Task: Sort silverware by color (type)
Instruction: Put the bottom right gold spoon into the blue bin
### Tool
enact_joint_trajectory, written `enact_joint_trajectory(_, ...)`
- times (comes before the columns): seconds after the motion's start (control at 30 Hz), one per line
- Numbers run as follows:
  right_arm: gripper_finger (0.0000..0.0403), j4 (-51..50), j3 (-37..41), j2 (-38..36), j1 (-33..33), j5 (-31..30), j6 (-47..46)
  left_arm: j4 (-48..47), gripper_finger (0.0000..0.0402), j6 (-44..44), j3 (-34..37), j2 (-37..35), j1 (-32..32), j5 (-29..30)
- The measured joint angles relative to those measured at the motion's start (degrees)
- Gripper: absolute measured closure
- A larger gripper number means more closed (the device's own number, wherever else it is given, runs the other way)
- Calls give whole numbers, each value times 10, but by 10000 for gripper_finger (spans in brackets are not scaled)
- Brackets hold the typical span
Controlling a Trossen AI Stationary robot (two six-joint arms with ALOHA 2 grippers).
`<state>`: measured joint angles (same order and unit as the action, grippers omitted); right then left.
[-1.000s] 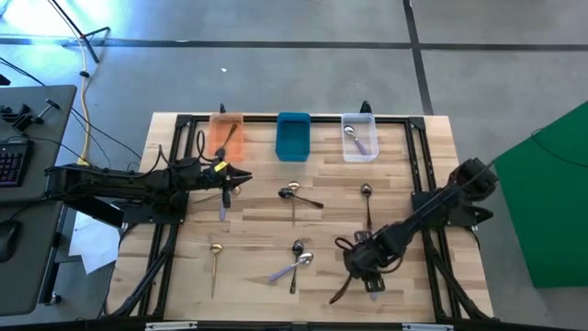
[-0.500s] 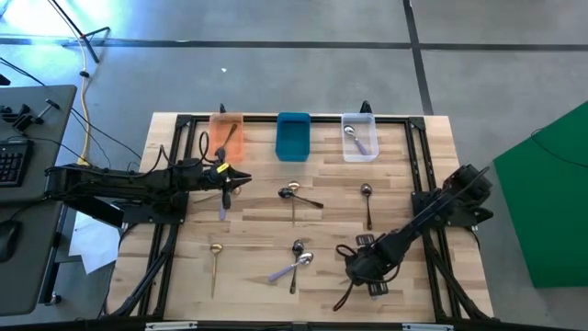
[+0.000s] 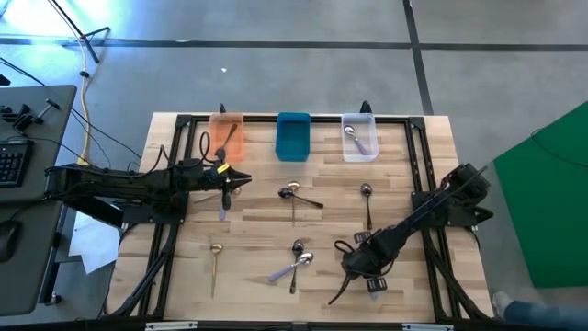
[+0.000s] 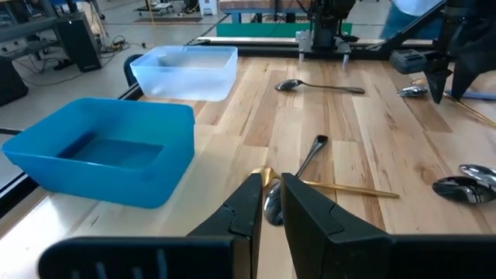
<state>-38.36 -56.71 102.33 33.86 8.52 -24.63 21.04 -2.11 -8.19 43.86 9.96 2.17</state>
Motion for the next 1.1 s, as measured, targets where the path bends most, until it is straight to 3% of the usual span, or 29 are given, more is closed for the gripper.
enact_joint_trajectory(0.43, 395, 0, 3, -10, -45, 44, 45, -7, 362, 4, 0, 0, 0, 0)
enact_joint_trajectory(0.8, 392, -11, -7, -37, -85, 38, 65, -7, 362, 6, 0, 0, 0, 0)
enact_joint_trajectory(0.93, 392, -57, -50, -41, -99, 39, 88, -7, 362, 10, 0, 0, 0, 0)
enact_joint_trajectory(1.1, 392, -97, -118, -43, -135, -6, 163, -7, 362, 10, 0, 0, 0, 0)
